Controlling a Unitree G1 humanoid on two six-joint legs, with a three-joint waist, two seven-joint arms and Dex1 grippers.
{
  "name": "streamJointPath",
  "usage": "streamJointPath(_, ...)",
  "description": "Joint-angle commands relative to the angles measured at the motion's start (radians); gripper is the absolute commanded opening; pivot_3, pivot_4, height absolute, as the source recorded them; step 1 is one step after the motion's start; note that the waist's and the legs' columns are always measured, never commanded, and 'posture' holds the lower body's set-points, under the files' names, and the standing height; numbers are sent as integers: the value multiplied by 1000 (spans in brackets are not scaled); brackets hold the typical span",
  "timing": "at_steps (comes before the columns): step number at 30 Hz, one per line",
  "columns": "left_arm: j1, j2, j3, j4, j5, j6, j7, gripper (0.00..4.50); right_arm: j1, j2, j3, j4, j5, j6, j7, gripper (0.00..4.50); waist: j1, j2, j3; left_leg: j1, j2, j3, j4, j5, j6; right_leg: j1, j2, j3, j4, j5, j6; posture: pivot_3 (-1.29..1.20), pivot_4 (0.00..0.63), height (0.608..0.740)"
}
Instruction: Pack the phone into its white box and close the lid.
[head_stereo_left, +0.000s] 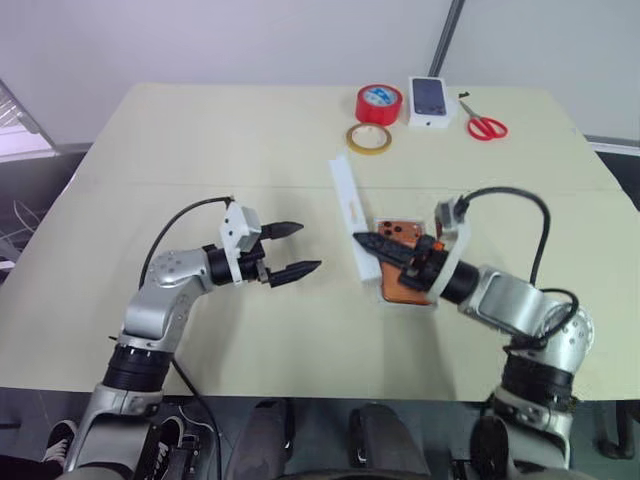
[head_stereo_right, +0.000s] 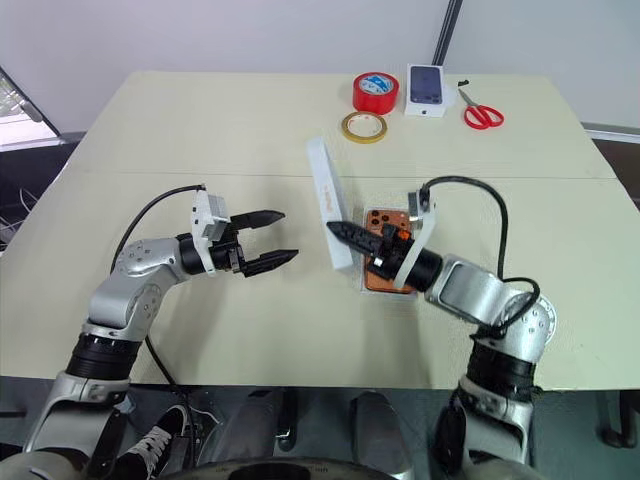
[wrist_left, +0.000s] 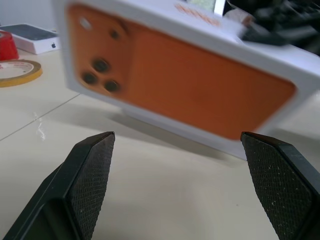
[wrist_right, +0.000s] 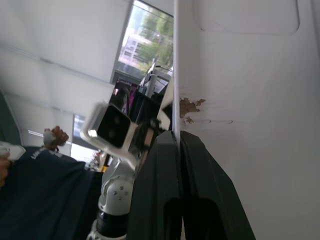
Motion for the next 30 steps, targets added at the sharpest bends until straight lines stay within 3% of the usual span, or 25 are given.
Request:
streamJointPath(1, 3, -6, 12, -59, -44, 30, 1, 3343, 18, -29, 77, -79, 64, -120, -8, 0, -2, 0, 0, 0, 0, 0, 0, 0, 0, 0, 1, 0, 0, 0, 0, 0, 150, 740)
streamJointPath(8, 28, -69, -41, -70, -11, 20, 47, 28, 95, -65, 147, -64, 64, -215, -14, 0, 3, 0, 0, 0, 1, 0, 0, 0, 1, 0, 1, 0, -1, 0, 0, 0, 150, 740)
streamJointPath(14, 20, -94, -57, -32, 36, 1, 86, 28, 91, -107, 176, -23, 64, -271, -92, 0, 5, 0, 0, 0, 1, 0, 0, -1, 1, 1, 1, 0, -1, 0, 0, 0, 150, 740)
streamJointPath(20, -18, -168, -125, 86, 103, -51, 100, 28, 74, -178, 163, 40, 57, -313, -49, 0, 10, 0, 0, 1, 0, 0, 1, -1, 1, 3, 1, 0, -1, 0, 0, 0, 150, 740)
streamJointPath(23, -76, -243, -157, 153, 139, -86, 129, 0, 79, -206, 152, 54, 64, -321, -14, 972, 16, -1, 0, 1, 0, -1, 2, -1, 1, 3, 1, -1, -2, 0, 0, 0, 150, 740)
streamJointPath(27, -139, -327, -174, 254, 164, -130, 147, 0, 76, -338, 91, 83, 52, -258, 124, 2940, 13, -1, 0, 0, 0, 0, 2, -1, 2, 2, 1, 0, -2, 0, 0, 0, 150, 740)
streamJointPath(30, -164, -362, -190, 308, 183, -162, 137, 0, 54, -497, 55, 104, -54, -178, 325, 2940, 10, 0, 0, -1, 0, 0, 2, -2, 3, 2, 1, 0, -2, 0, 0, 0, 150, 740)
